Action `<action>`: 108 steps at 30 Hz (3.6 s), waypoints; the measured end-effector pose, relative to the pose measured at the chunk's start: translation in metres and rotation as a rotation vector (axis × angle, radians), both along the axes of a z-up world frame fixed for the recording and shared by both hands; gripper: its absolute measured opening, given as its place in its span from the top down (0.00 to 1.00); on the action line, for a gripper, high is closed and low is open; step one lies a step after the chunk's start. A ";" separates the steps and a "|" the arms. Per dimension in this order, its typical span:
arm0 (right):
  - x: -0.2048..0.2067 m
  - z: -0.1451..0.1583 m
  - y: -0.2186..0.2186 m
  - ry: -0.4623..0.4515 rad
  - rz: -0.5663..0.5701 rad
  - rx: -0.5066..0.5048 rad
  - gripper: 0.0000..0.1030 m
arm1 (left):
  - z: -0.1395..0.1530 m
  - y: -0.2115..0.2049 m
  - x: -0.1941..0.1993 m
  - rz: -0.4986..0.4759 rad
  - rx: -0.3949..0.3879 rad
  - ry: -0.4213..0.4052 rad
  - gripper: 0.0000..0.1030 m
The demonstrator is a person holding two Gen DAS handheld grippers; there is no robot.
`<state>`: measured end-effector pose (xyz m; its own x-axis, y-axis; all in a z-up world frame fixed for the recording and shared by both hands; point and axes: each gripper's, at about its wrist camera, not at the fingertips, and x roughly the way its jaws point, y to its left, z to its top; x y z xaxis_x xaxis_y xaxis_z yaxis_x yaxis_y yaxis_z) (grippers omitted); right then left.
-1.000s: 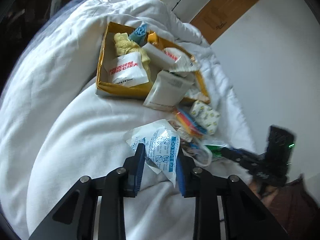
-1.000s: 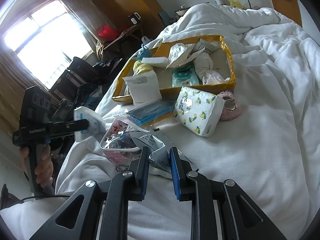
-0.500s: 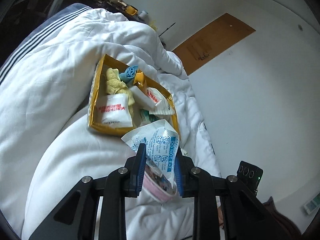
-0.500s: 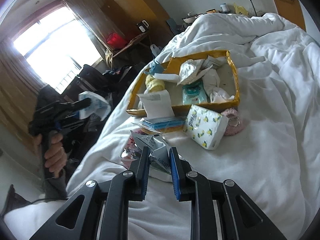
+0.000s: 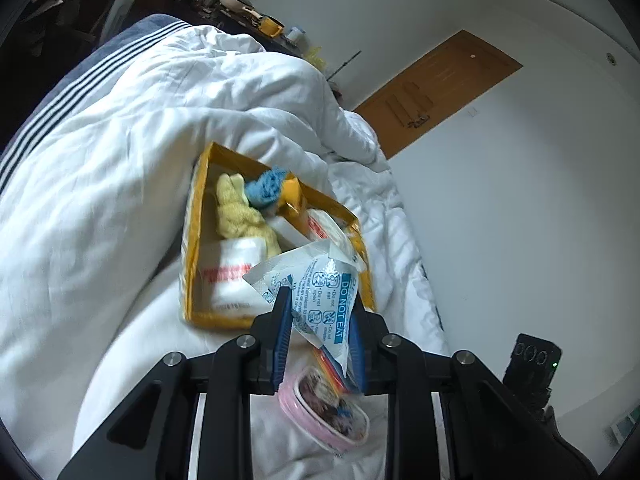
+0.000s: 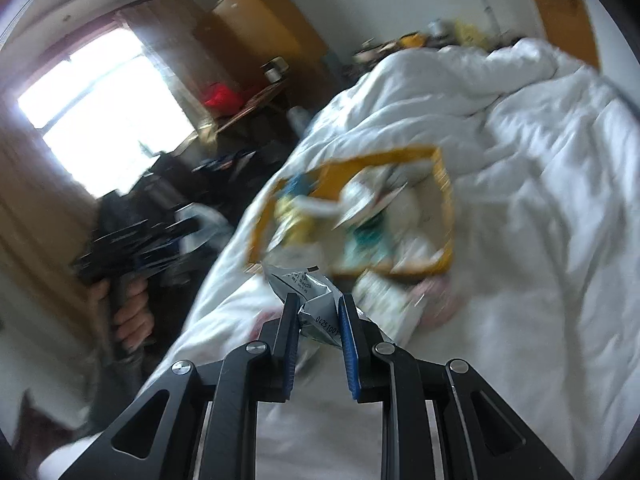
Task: Organize soft objects
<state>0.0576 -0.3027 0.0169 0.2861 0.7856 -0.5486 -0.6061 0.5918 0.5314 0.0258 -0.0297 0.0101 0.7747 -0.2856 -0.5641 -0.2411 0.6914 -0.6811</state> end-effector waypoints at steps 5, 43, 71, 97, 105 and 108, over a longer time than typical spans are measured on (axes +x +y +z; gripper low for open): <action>0.049 0.000 0.016 -0.059 -0.163 -0.070 0.80 | -0.003 0.014 0.027 0.036 0.044 -0.010 0.76; 0.048 -0.065 0.006 0.102 -0.221 0.138 0.38 | -0.028 -0.034 -0.023 -0.067 0.031 -0.016 0.24; 0.027 -0.096 0.021 0.107 -0.244 0.021 0.76 | -0.069 -0.102 0.051 -0.239 0.250 0.060 0.61; 0.044 -0.051 0.018 0.009 -0.200 0.132 0.78 | -0.043 -0.021 0.001 -0.001 -0.018 -0.173 0.92; 0.087 -0.045 0.073 0.047 -0.099 0.047 0.78 | -0.057 0.002 0.005 0.060 -0.058 -0.133 0.92; 0.100 -0.054 0.092 0.074 -0.069 -0.001 0.78 | -0.057 0.004 0.010 0.065 -0.056 -0.127 0.92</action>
